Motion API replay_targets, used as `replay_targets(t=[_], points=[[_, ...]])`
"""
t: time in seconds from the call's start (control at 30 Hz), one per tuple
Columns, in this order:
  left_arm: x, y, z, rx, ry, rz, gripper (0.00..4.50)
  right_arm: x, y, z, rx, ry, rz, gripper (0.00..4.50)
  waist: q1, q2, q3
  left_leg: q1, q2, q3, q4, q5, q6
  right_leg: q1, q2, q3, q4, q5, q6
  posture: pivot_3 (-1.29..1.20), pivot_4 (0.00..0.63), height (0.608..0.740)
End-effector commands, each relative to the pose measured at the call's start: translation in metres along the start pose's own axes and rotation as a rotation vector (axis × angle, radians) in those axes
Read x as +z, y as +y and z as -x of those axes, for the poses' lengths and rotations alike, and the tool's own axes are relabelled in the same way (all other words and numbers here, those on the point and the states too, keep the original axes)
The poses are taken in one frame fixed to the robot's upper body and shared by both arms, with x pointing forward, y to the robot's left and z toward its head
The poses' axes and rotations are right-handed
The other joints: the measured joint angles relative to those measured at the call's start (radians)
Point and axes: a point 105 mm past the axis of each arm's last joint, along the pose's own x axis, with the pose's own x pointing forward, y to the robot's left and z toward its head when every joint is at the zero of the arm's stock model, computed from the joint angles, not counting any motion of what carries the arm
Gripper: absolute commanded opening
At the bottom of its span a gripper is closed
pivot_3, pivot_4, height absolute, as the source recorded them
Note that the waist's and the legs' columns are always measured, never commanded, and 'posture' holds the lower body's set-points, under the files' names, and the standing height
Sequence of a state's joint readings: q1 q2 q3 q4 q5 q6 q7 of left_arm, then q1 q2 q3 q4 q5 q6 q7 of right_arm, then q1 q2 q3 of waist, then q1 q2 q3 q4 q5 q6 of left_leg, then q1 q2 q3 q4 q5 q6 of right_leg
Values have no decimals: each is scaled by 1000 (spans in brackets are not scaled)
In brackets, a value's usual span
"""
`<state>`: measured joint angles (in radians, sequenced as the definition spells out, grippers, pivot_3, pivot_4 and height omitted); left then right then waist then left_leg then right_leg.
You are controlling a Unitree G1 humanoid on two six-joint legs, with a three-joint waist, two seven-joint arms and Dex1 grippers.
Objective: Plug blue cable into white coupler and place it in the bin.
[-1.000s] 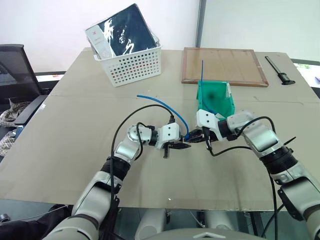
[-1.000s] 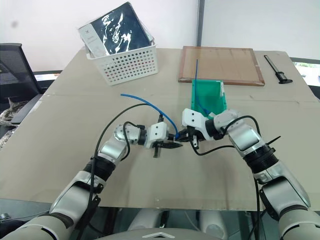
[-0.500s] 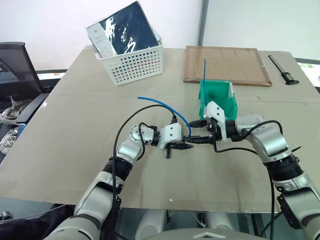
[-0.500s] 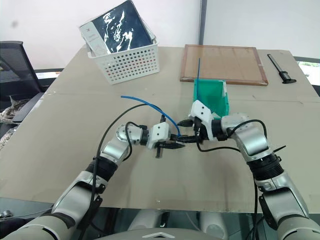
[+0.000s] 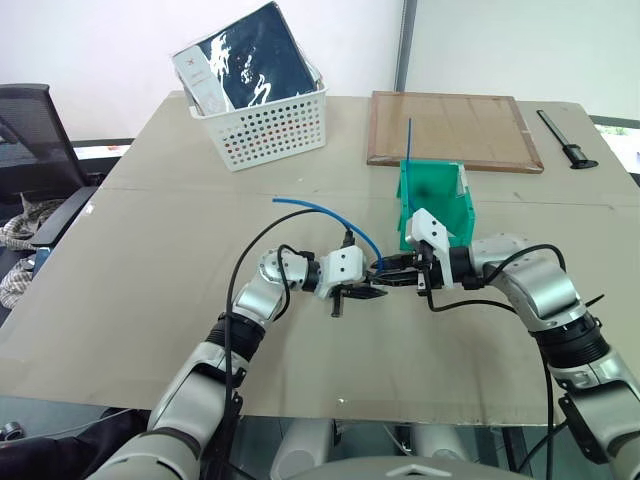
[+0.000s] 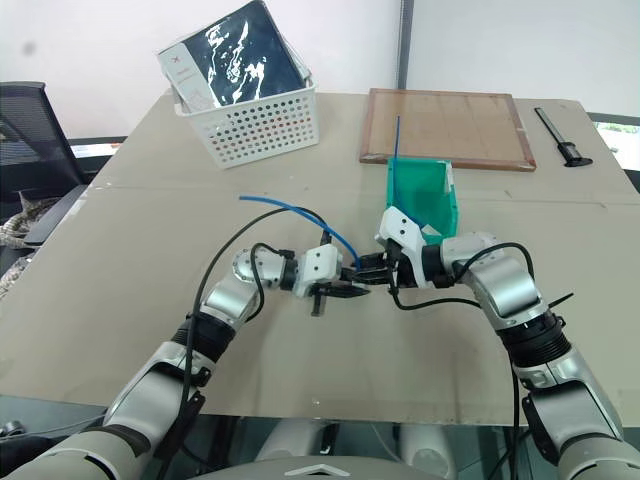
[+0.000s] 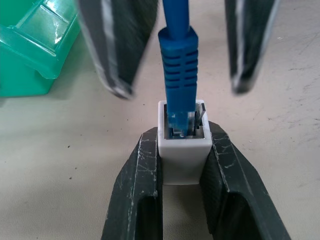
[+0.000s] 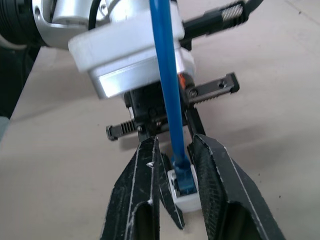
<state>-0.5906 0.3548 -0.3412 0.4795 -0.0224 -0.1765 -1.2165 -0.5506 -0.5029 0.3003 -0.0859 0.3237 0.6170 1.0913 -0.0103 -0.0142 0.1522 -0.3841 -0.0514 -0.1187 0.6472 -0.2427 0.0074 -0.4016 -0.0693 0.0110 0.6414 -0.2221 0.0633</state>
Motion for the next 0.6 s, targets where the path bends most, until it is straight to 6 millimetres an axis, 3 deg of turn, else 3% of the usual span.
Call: replay_targets(t=[0.03, 0.13, 0.17, 0.2, 0.43, 0.6], points=[[3, -3, -3, -16, -1, -17, 414, 3, 0, 1, 4, -9, 30, 868, 0, 0, 0, 0, 0, 0, 0, 0, 0, 0, 0, 0, 0, 0, 0, 0, 150, 738], [3, -4, -3, -16, -1, -18, 414, 2, -1, 0, -3, -7, 29, 868, 0, 0, 0, 0, 0, 0, 0, 0, 0, 0, 0, 0, 0, 0, 0, 0, 150, 738], [3, -4, -3, -16, -1, -18, 414, 2, -2, 0, -6, -8, 29, 285, 0, 0, 0, 0, 0, 0, 0, 0, 0, 0, 0, 0, 0, 0, 0, 0, 150, 738], [3, -4, -3, -17, -1, -18, 414, 2, -2, 0, -9, -10, 28, 61, 0, 0, 0, 0, 0, 0, 0, 0, 0, 0, 0, 0, 0, 0, 0, 0, 150, 738], [3, -5, -4, -21, 0, -19, 414, -2, 0, -3, 6, 4, 36, 61, -1, 0, 0, 0, 0, 0, -1, 0, 0, -1, 0, 0, 0, 0, 0, 0, 150, 738], [3, -4, -5, -18, -1, -17, 414, -33, 6, -15, 43, 144, 36, 61, -3, 0, 0, 0, 0, 0, -1, 0, 0, 0, 0, 0, 0, 0, 0, 0, 150, 738]])
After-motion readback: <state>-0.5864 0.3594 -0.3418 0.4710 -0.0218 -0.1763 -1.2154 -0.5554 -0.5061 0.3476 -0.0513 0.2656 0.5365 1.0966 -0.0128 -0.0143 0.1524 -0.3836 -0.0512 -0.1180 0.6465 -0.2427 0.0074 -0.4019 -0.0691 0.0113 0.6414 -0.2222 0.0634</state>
